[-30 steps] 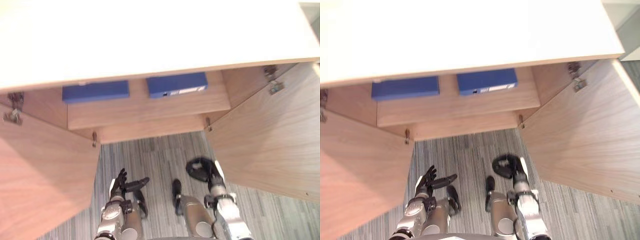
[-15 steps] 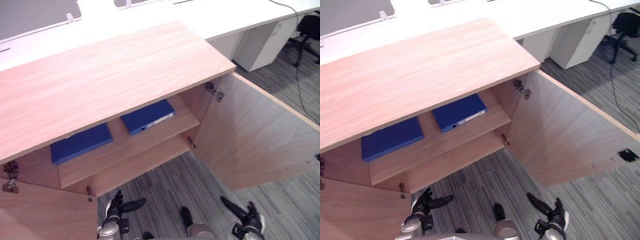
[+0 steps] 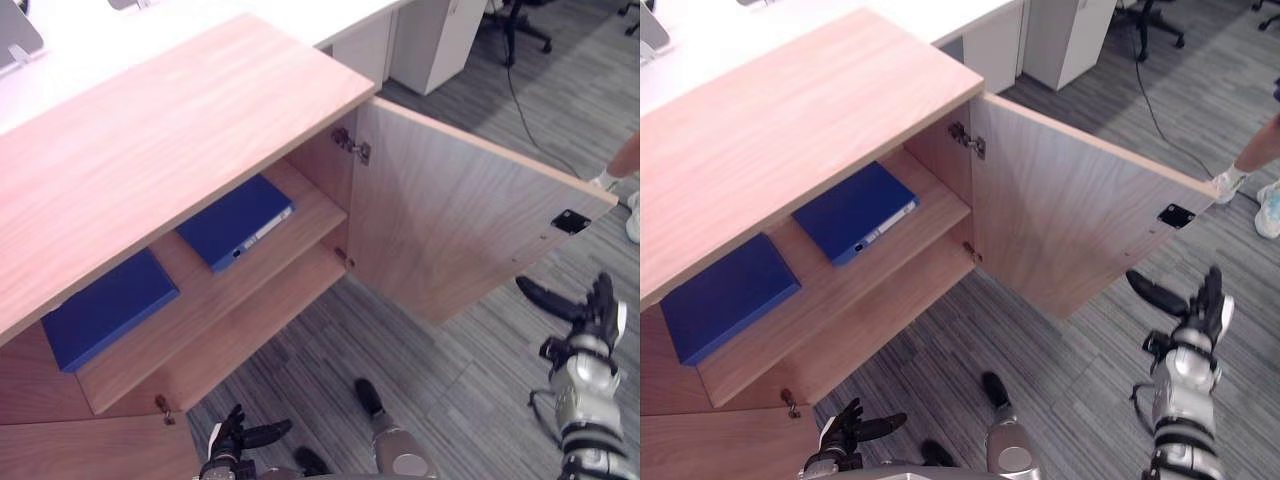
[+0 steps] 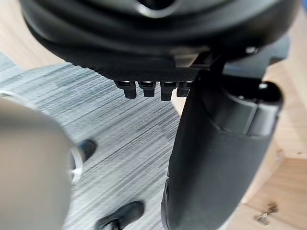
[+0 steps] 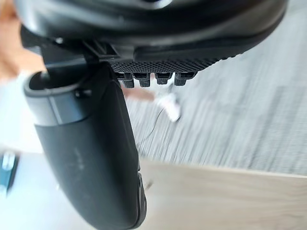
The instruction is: Walk over to the cabinet, pick up the folder, carry it to the office cabinet, place the folder inside the office cabinet, then close the office cabinet door
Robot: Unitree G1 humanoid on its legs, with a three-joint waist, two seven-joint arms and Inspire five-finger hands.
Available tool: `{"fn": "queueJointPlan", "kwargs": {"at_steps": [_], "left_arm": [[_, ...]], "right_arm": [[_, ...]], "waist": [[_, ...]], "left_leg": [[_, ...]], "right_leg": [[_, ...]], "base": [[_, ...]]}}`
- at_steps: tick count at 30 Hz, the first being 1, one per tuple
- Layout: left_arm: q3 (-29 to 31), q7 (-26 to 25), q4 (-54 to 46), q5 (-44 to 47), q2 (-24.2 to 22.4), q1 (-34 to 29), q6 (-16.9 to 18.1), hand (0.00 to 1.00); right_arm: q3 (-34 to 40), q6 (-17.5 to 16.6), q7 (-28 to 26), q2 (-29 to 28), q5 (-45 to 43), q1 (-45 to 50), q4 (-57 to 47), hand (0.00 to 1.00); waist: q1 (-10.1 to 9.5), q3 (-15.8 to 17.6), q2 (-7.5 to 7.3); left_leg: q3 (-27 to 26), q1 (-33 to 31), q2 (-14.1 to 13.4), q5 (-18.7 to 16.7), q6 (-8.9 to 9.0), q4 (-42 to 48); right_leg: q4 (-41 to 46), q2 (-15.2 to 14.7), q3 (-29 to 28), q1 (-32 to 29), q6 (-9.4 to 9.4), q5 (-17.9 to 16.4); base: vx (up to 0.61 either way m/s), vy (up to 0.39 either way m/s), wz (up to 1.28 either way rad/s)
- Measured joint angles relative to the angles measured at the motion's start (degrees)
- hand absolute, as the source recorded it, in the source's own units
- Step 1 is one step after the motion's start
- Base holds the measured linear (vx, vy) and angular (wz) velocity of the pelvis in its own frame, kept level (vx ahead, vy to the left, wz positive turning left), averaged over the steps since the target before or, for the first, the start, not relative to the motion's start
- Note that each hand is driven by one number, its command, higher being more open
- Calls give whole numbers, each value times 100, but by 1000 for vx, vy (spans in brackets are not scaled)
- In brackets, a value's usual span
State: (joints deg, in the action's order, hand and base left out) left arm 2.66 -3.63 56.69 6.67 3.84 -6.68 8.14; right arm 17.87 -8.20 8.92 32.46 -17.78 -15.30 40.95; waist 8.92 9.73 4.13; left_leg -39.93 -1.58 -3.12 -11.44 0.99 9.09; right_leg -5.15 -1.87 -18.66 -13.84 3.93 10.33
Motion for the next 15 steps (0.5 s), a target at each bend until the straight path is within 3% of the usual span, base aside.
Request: {"fn": "queueJointPlan", "kwargs": {"at_steps": [3,7,13,15], "left_arm": [[-86,42,-23,1,-8,2,93,100],[-102,57,-121,-1,-12,3,227,100],[-307,122,-255,-138,-139,19,261,100],[-292,117,-247,-222,-185,35,259,100]], "right_arm": [[-504,5,-190,274,107,-614,270,100],[-708,-9,-195,590,271,-700,426,100],[-699,28,-59,605,436,-545,270,100],[-450,82,66,442,446,61,-504,100]], "waist": [[-74,121,214],[-84,196,350],[-25,201,361],[-26,204,367]], "left_leg": [[143,-69,-24,-40,-38,19],[406,-136,-56,-50,-26,-39],[583,-213,-9,-32,-50,-25],[680,-265,2,-2,-65,-16]], "right_leg": [[34,34,23,-42,106,79],[37,44,132,-100,112,84],[36,-32,279,-106,116,86],[34,-62,358,-113,116,85]], "base": [[83,-3,-4],[80,-28,2],[-5,-21,13],[-36,-31,22]]}}
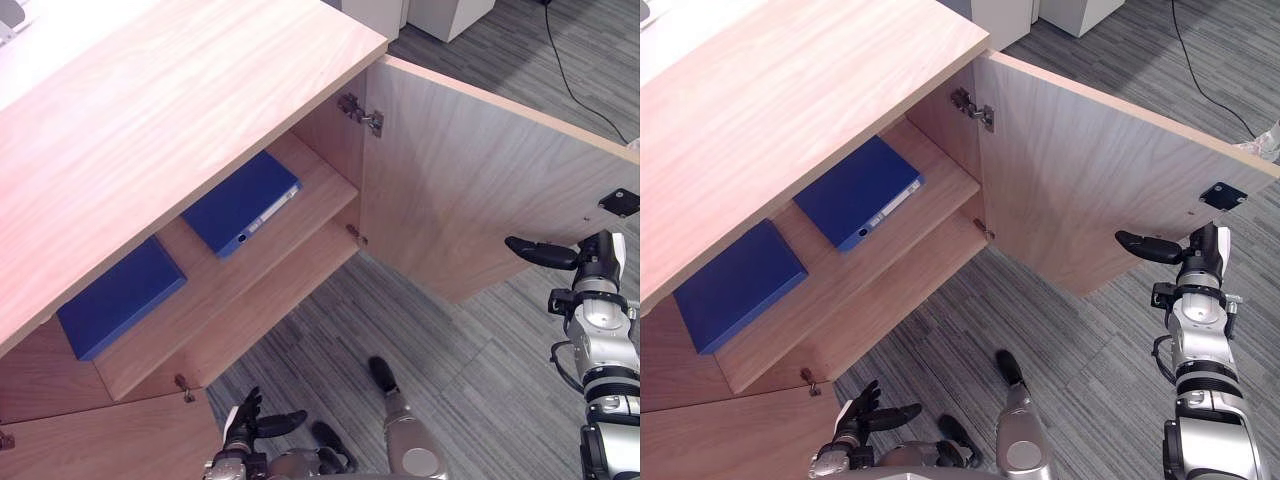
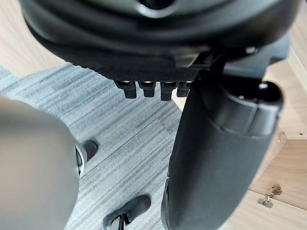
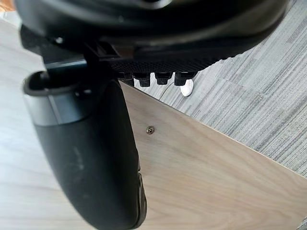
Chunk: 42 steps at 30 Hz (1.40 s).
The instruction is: Walk over to the cabinet, pick up the folder, carry it to the office cabinet, place the folder inside the office cabinet, then close the office cabinet door
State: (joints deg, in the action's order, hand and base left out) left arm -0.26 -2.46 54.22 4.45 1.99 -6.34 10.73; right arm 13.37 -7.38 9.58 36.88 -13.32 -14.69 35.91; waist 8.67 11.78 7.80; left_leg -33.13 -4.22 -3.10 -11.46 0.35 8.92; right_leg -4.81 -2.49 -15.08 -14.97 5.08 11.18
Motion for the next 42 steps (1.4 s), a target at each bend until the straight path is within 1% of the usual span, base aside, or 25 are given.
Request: {"fn": "queueJointPlan", "kwargs": {"at_steps": [1,3,4,5,6,8,9,10,11,12,13,15,16,17,19,21,23,26,28,30,32,36,38,40,42], "left_arm": [[37,0,18,-5,-13,-1,-10,100],[287,-24,44,-27,-108,24,-43,100],[330,-33,57,-48,-127,40,-48,100],[369,-38,60,-130,-137,56,-47,100],[395,-38,76,-177,-146,82,-50,100],[434,-45,116,-234,-158,129,-49,100],[450,-81,170,-237,-156,161,-50,100],[450,-109,188,-237,-154,163,-51,100],[449,-138,239,-237,-143,162,-57,100],[448,-139,258,-237,-136,161,-68,100],[443,-135,279,-238,-125,157,-109,100],[345,-135,290,-241,-66,162,-117,100],[236,-133,294,-247,-40,162,-115,100],[189,-130,289,-247,-35,162,-112,100],[-33,-124,290,-281,38,177,-80,100],[-163,-127,276,-345,126,176,-36,100],[-249,-94,265,-399,234,178,-35,100],[-246,-16,222,-402,411,195,-30,100],[-243,-14,224,-400,517,180,-50,100],[-221,-23,212,-386,576,139,-57,100],[-131,-41,137,-359,580,123,-63,100],[-112,-136,-176,-216,555,26,-59,100],[-98,-141,-250,-93,546,-10,-60,100],[18,-148,-298,23,507,-46,-60,100],[156,-216,-380,88,493,-130,-63,100]], "right_arm": [[133,4,32,-175,5,317,-452,100],[513,-38,123,-1006,54,1209,-1938,100],[547,-76,147,-1230,69,1411,-2267,100],[528,-150,167,-1691,120,1788,-2812,100],[413,-244,152,-2137,111,2185,-3276,100],[152,-363,71,-2626,65,2753,-3778,100],[-281,-457,-69,-2955,-96,3331,-4184,100],[-485,-487,-141,-3038,-126,3560,-4314,100],[-891,-536,-312,-3138,-141,3997,-4503,100],[-1103,-537,-382,-3156,-142,4190,-4591,100],[-1548,-538,-518,-3155,-141,4537,-4713,100],[-2301,-537,-802,-3093,-105,4971,-4793,100],[-2644,-536,-985,-3046,-64,5074,-4792,100],[-2804,-536,-1070,-3017,-54,5096,-4792,100],[-3457,-534,-1356,-2854,96,5003,-4692,100],[-3838,-536,-1558,-2770,254,4650,-4472,100],[-4077,-537,-1637,-2717,444,4075,-4054,100],[-4116,-533,-1592,-2704,685,3255,-3591,100],[-3979,-530,-1457,-2705,831,2729,-3312,100],[-3594,-525,-1236,-2721,914,2075,-2818,100],[-3171,-488,-920,-2733,912,1451,-2245,100],[-1916,-414,-269,-2692,737,322,-1098,100],[-1459,-415,-95,-2660,290,-22,-707,100],[-1178,-417,109,-2615,-22,-123,-524,100],[-1131,-449,140,-2574,-113,-36,-447,100]], "waist": [[13,0,0],[72,9,-15],[99,13,-20],[160,49,-78],[189,46,-85],[203,54,-153],[235,33,-223],[243,19,-257],[245,-3,-361],[245,4,-426],[242,-12,-529],[230,-95,-676],[210,-128,-725],[191,-142,-744],[79,-193,-814],[-46,-270,-888],[-122,-326,-971],[-377,-400,-1066],[-476,-413,-1087],[-599,-414,-1089],[-668,-414,-1088],[-921,-389,-1052],[-951,-355,-999],[-1010,-324,-953],[-1001,-302,-936]], "left_leg": [[26,-8,-2,12,1,-2],[76,-10,-15,33,-9,-8],[92,-7,-21,34,-9,0],[108,25,-39,34,-9,16],[106,74,-60,34,-8,37],[104,107,-78,32,-7,57],[91,119,-90,26,1,85],[78,124,-95,19,10,96],[42,135,-117,-2,9,136],[27,156,-131,-18,11,153],[11,193,-171,-61,39,215],[4,224,-226,-122,44,343],[5,247,-244,-146,30,402],[7,252,-251,-159,21,428],[76,342,-257,-161,21,431],[176,373,-258,-152,20,429],[367,358,-242,-117,18,426],[743,204,-179,-6,-12,391],[1022,80,-111,79,-33,336],[1351,-50,-28,193,-63,284],[1673,-154,64,323,-95,204],[2395,-440,283,600,-110,30],[2709,-515,368,727,-121,-42],[2914,-524,432,853,-119,-173],[3085,-499,486,974,-129,-322]], "right_leg": [[0,-1,26,0,0,0],[-2,9,66,18,-1,-1],[-2,12,81,32,-2,-1],[-3,24,96,78,-3,-1],[-3,40,94,134,-4,0],[-3,53,88,171,-9,2],[-4,60,74,188,-19,9],[-4,64,59,191,-24,13],[-4,80,22,203,-35,22],[-4,90,5,226,-40,26],[-4,110,-10,288,-43,28],[-3,134,-19,356,-49,32],[-3,136,-18,401,-49,32],[-2,136,-17,418,-49,32],[-2,128,62,553,-50,30],[-1,113,165,631,-73,10],[-1,68,364,713,-102,-19],[0,-33,727,733,-125,-57],[3,-114,999,732,-122,-82],[47,-209,1318,734,-109,-133],[118,-302,1633,738,-86,-194],[229,-485,2294,727,-55,-292],[308,-565,2597,726,-39,-368],[396,-627,2801,731,-24,-443],[435,-668,2953,772,-10,-507]], "base": [[-27,-52,14],[-13,-49,9],[-4,-42,7],[-1,-57,3],[-4,-54,1],[-12,-40,-3],[-22,-38,-5],[-31,-44,-11],[-23,-29,-12],[-32,-37,-14],[-31,-35,-8],[-31,-37,-5],[0,0,0],[-21,-18,3],[-18,-13,13],[-15,-19,23],[-22,-28,50],[-42,-43,67],[-43,-41,82],[-48,-26,86],[-67,-19,90],[-76,1,90],[-64,5,84],[-47,17,68],[-39,12,49]]}}
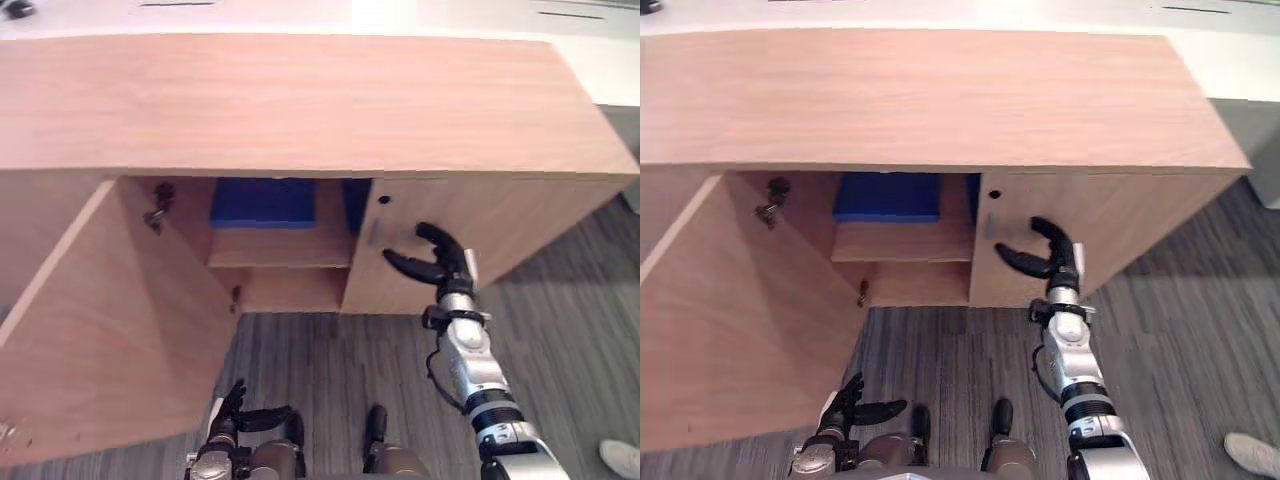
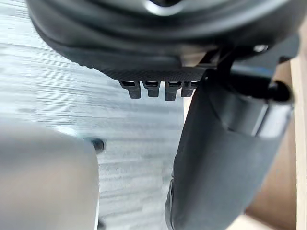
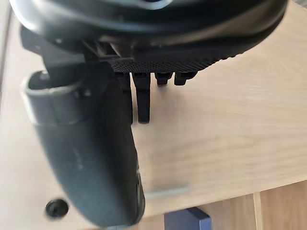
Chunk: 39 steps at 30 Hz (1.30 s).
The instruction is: Walk over to the cabinet, pick up the folder, carry it to the office cabinet, place the folder inside the office cabinet, then close the office cabinet door
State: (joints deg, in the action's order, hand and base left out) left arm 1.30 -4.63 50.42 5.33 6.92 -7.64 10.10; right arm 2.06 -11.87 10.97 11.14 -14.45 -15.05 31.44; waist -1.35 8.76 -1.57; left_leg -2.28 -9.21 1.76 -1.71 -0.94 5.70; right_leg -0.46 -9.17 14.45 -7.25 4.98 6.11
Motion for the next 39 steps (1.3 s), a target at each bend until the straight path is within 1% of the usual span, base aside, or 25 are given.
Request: {"fn": "queueJointPlan", "kwargs": {"at_steps": [1,3,7,8,9,10,12,13,15,16,18,20,22,25,27,29,32,33,34,36,38,39], "left_arm": [[32,-5,-39,33,-14,-25,0,100],[133,-8,-87,44,-82,-73,0,100],[355,-12,-241,283,-212,-185,-4,100],[457,-14,-407,379,-279,-284,-2,100],[599,-18,-609,518,-354,-394,-6,100],[651,-24,-725,594,-380,-444,-12,100],[868,-29,-1449,854,-463,-670,-56,100],[908,-29,-1717,948,-470,-751,-62,100],[1145,-34,-2750,1154,-470,-1001,-71,100],[1217,-36,-3038,1171,-470,-1051,-74,100],[1479,-48,-4000,1170,-395,-1182,-44,100],[1631,-51,-4542,1167,-294,-1217,-38,100],[1780,-63,-5011,1166,-232,-1232,-37,100],[1982,-142,-5615,1166,0,-1226,-28,100],[2053,-181,-5780,1166,116,-1152,-27,100],[2152,-269,-5990,1166,222,-1073,-3,100],[2171,-285,-6154,1144,213,-1090,10,100],[2196,-406,-6146,1145,147,-1086,9,100],[2199,-453,-6138,1145,107,-1089,9,100],[2188,-624,-6105,1007,51,-1091,27,100],[2187,-633,-6064,936,52,-1077,70,100],[2172,-634,-5994,931,53,-1071,157,100]], "right_arm": [[51,5,25,-2,-15,2,87,100],[139,4,31,-11,-15,50,119,100],[87,4,-87,-101,10,509,169,100],[-1,7,-151,-149,41,679,267,100],[-123,41,-236,-186,182,745,552,100],[-153,63,-271,-210,271,756,694,100],[-367,180,-372,-330,512,837,1069,100],[-423,198,-387,-357,588,863,1116,100],[-608,244,-496,-422,877,904,1208,100],[-641,249,-507,-428,949,903,1215,100],[-722,256,-562,-453,1069,923,1266,100],[-721,282,-582,-460,1141,912,1299,100],[-713,295,-594,-456,1165,932,1332,100],[-704,348,-602,-453,1180,1032,1406,100],[-687,381,-603,-440,1182,1139,1418,100],[-647,432,-607,-434,1185,1243,1517,100],[-570,502,-612,-437,1196,1363,1523,100],[-559,517,-614,-438,1236,1393,1524,100],[-555,517,-614,-438,1240,1417,1524,100],[-489,518,-673,-442,1254,1517,1524,100],[-474,516,-676,-447,1299,1578,1525,100],[-471,515,-665,-453,1354,1612,1527,100]], "waist": [[-15,27,26],[-27,51,66],[-148,56,76],[-190,58,80],[-227,59,81],[-247,60,83],[-434,103,151],[-496,118,173],[-639,179,274],[-668,191,296],[-767,203,317],[-844,206,322],[-856,206,322],[-853,206,321],[-845,206,320],[-788,203,316],[-749,196,302],[-707,194,298],[-708,188,289],[-708,161,243],[-712,131,192],[-710,112,161]], "left_leg": [[86,43,23,52,3,-86],[211,113,57,173,8,-283],[572,284,106,415,4,-692],[737,297,111,511,-31,-789],[942,296,115,564,-17,-864],[1015,290,114,590,-8,-895],[1421,240,119,656,29,-941],[1531,233,126,668,43,-938],[1926,225,151,715,109,-929],[2009,217,169,723,115,-924],[2299,182,290,786,180,-921],[2412,161,363,813,154,-922],[2518,159,416,830,142,-927],[2526,178,420,836,160,-973],[2513,191,408,835,162,-995],[2484,210,378,874,161,-1059],[2336,212,338,888,141,-1061],[2281,225,318,884,147,-1061],[2238,232,304,881,152,-1061],[2166,243,243,865,174,-1062],[2140,246,202,857,187,-1062],[2122,257,170,852,197,-1063]], "right_leg": [[6,-18,73,48,67,-84],[6,-39,172,97,34,-173],[4,-42,510,242,113,-278],[3,-44,683,299,72,-290],[1,-43,891,359,52,-316],[1,-42,965,387,37,-330],[-5,-26,1271,506,-27,-373],[-5,-25,1335,548,-48,-386],[0,-35,1644,737,-124,-442],[21,-45,1697,769,-133,-466],[161,-153,1808,839,-115,-670],[244,-223,1846,848,-93,-802],[253,-257,1858,895,-43,-863],[252,-262,1815,905,-44,-879],[252,-253,1765,900,-44,-879],[250,-238,1694,868,-43,-879],[251,-219,1520,798,-37,-873],[251,-208,1456,787,-35,-871],[251,-200,1417,776,-34,-869],[252,-150,1330,749,-31,-863],[252,-114,1296,738,-30,-861],[253,-86,1269,738,-30,-861]], "base": [[-41,3,38],[-15,-4,35],[60,-24,51],[116,-43,75],[124,-41,81],[130,-28,93],[119,-4,96],[82,14,92],[43,23,93],[18,41,87],[7,58,78],[-21,40,43],[-41,14,31],[-54,10,7],[-36,7,-5],[-45,4,-8],[-29,6,-25],[-27,-1,-25],[-41,-5,-24],[-49,-18,-19],[-58,-33,-10],[-77,-39,-11]]}}
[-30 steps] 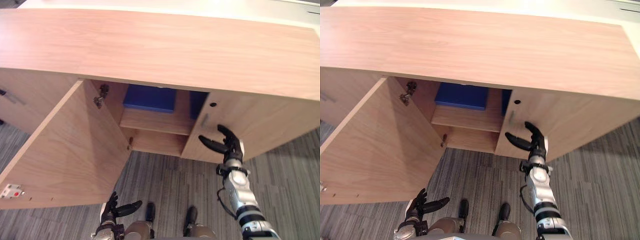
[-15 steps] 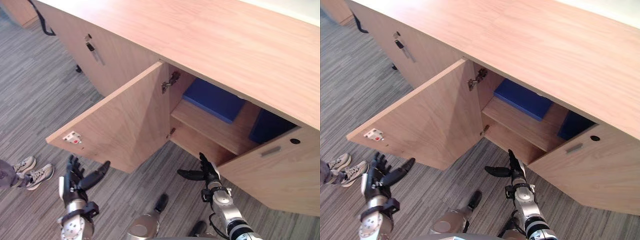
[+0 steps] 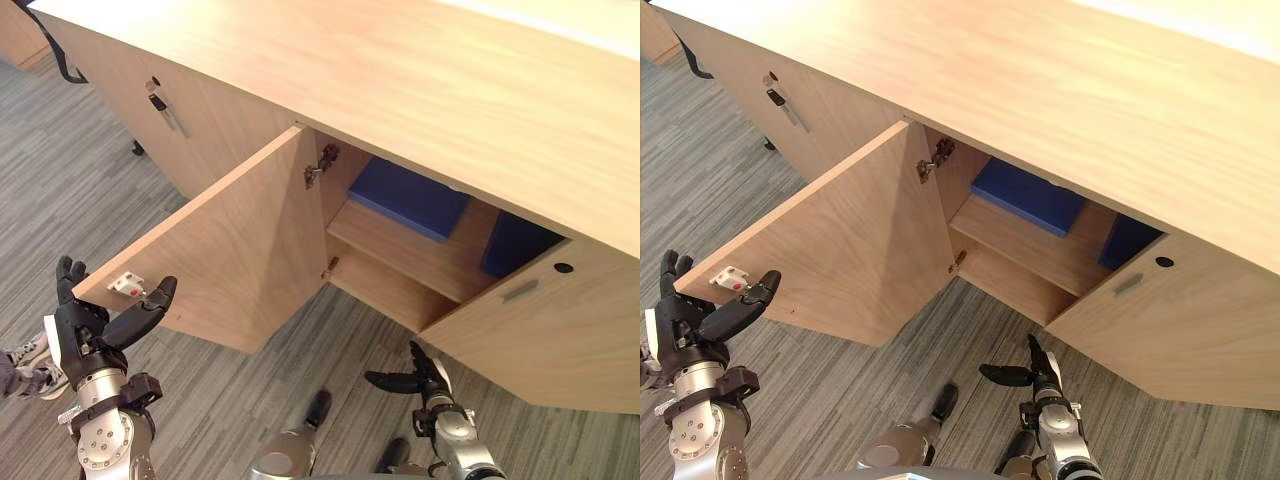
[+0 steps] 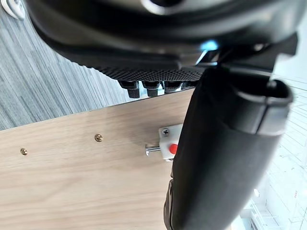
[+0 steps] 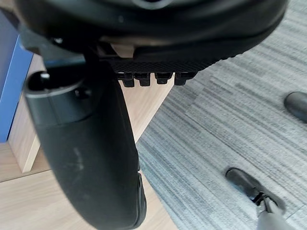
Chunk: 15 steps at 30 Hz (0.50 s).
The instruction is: Walk over to the cabinet, pick up the folder, carry it to the office cabinet, place the folder inside the office cabinet, then close the office cabinet door
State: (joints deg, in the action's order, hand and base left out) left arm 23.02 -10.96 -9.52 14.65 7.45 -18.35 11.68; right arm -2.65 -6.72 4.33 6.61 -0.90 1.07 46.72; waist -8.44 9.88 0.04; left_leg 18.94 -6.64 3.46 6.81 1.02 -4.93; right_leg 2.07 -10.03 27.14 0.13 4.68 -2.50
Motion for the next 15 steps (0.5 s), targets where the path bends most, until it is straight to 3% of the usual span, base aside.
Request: {"fn": "queueJointPlan", "kwargs": {"at_steps": [4,7,11,15], "left_arm": [[-128,-206,806,-268,247,302,209,100],[-92,-567,1280,-575,370,502,36,100],[-229,-607,1424,-520,177,-73,87,100],[-1002,-456,1983,-55,-272,-607,130,100]], "right_arm": [[-3,-32,90,-14,51,31,-19,100],[6,-111,96,-93,62,92,-39,100],[388,-122,161,-281,100,398,-44,100],[756,-100,248,-319,49,747,-15,100]], "waist": [[34,-21,-36],[57,-66,-123],[155,-110,-193],[217,-104,-212]], "left_leg": [[-146,57,-122,19,35,-2],[-457,45,-250,-18,103,-30],[-885,43,-322,-18,102,-32],[-1497,-28,-356,-12,93,-19]], "right_leg": [[0,71,-143,-19,-1,54],[-4,165,-427,-158,-33,139],[-44,221,-812,-322,-43,264],[-169,232,-1248,-546,33,481]], "base": [[-89,-22,-20],[-108,-10,-45],[-89,13,-47],[-66,41,-55]]}}
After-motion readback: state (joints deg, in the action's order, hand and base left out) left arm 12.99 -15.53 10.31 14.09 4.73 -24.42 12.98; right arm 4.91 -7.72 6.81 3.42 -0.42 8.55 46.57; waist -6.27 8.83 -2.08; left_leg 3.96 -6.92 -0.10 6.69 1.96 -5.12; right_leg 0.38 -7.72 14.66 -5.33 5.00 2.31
